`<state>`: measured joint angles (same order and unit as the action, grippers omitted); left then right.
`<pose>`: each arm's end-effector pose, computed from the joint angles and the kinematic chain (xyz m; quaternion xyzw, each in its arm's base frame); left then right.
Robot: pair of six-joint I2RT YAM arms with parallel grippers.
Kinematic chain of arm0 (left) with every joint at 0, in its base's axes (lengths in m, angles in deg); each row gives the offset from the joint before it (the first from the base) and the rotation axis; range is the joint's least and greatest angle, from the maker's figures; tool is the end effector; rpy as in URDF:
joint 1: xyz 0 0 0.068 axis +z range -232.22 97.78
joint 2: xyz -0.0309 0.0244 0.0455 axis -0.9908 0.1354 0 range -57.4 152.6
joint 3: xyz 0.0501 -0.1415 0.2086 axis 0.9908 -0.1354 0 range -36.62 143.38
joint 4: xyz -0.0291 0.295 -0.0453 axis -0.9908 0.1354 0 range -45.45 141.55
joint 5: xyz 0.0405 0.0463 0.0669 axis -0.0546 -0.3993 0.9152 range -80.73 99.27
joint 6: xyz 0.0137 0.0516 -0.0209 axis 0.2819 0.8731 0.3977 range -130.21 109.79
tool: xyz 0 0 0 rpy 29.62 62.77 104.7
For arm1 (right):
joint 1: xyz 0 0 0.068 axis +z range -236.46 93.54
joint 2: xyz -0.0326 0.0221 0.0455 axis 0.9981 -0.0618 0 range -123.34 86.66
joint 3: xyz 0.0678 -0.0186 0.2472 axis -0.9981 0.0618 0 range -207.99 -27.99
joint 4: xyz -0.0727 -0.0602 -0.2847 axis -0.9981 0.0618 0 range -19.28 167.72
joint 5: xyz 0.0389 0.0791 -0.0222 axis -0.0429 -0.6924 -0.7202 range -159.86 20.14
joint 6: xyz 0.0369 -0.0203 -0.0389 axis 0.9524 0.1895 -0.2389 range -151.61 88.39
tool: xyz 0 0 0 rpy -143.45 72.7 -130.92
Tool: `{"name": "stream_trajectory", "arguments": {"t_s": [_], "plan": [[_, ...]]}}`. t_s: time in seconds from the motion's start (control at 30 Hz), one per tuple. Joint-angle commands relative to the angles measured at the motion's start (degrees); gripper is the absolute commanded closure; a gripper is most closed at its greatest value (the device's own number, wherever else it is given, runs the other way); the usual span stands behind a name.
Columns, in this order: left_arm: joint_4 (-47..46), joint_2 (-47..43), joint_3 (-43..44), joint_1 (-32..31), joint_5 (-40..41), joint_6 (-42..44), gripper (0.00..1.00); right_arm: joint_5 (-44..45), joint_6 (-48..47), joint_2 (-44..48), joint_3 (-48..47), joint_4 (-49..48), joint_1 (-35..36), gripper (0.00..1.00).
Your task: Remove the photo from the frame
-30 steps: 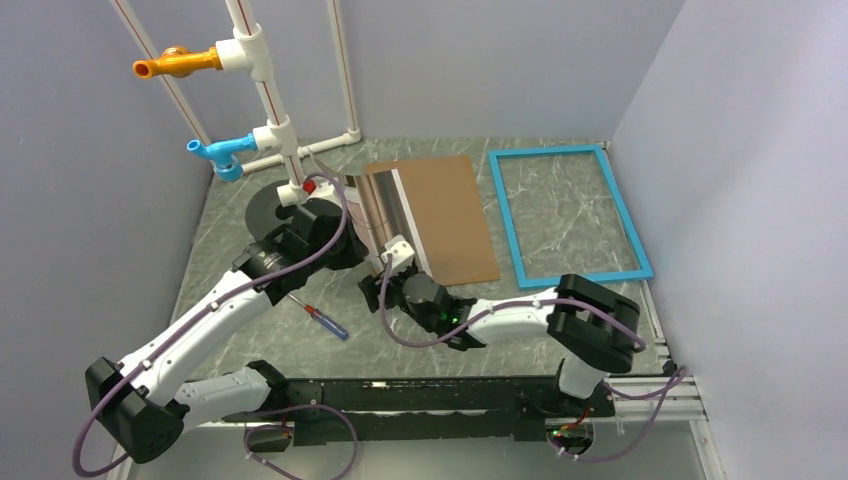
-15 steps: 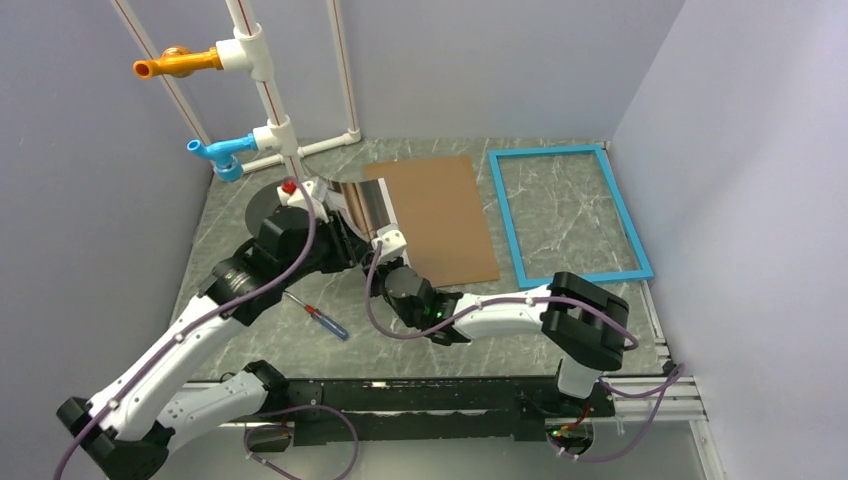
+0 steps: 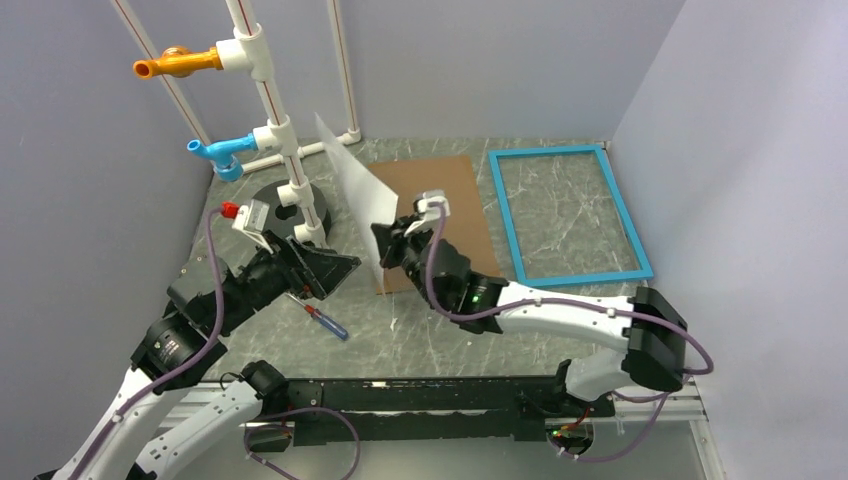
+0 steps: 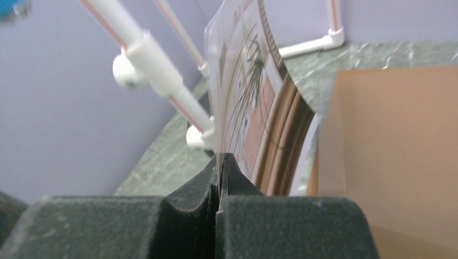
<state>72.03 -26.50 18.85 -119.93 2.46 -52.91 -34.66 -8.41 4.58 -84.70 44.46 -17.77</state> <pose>0.1209 -0.0996 0.4082 0.0094 0.7247 -0.4768 0.4974 0.1588 0.3428 0.2922 -0.0598 0.7000 0.3407 0.6247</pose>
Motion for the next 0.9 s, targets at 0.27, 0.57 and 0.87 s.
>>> {"name": "stream_trajectory", "arguments": {"t_s": [0.27, 0.57, 0.87], "plan": [[1.44, -4.68, -5.06, -0.23, -1.88, -0.46, 0.1, -6.77, -21.68, 10.73, -13.75, 11.37, -14.64, 1.0], [4.49, -8.67, -9.94, -0.25, -0.36, -1.3, 0.1, -24.24, -52.5, 6.77, -21.27, 25.57, -15.62, 1.0], [9.96, -13.4, -9.59, -0.21, 3.35, -1.69, 0.09, -28.88, -66.19, -1.43, -6.17, 24.54, -15.6, 1.0]]}}
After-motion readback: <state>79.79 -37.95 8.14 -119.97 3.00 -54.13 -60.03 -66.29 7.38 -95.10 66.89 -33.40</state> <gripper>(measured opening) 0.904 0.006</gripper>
